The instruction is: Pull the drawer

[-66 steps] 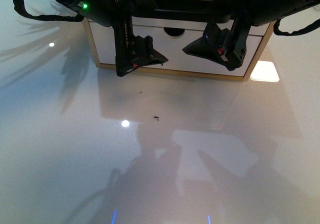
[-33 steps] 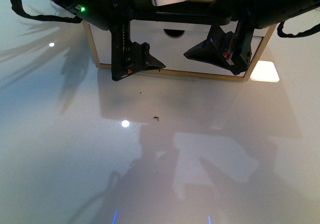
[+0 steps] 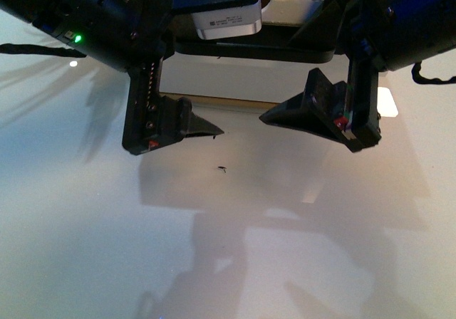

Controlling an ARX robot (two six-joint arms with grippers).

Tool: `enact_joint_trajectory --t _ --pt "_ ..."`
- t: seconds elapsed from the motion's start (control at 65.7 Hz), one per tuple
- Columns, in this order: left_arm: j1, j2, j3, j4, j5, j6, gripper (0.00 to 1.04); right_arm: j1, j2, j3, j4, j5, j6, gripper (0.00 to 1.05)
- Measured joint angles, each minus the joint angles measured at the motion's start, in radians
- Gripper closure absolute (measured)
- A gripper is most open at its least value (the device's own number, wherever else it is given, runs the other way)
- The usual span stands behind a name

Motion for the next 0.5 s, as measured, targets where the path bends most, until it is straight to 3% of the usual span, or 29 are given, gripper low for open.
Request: enact_joint_trajectory --t 0.305,0.503 --pt "-0.002 -0.109 -0.126 -0.004 0.012 0.007 0.07 0.051 -0.088 -0.108 0.017 -0.003 0.024 0.09" --pt "-0.001 -0.156 -0.189 0.096 0.035 -0.058 0.07 0.055 -0.134 -0.143 0.105 -0.012 0.087 0.09"
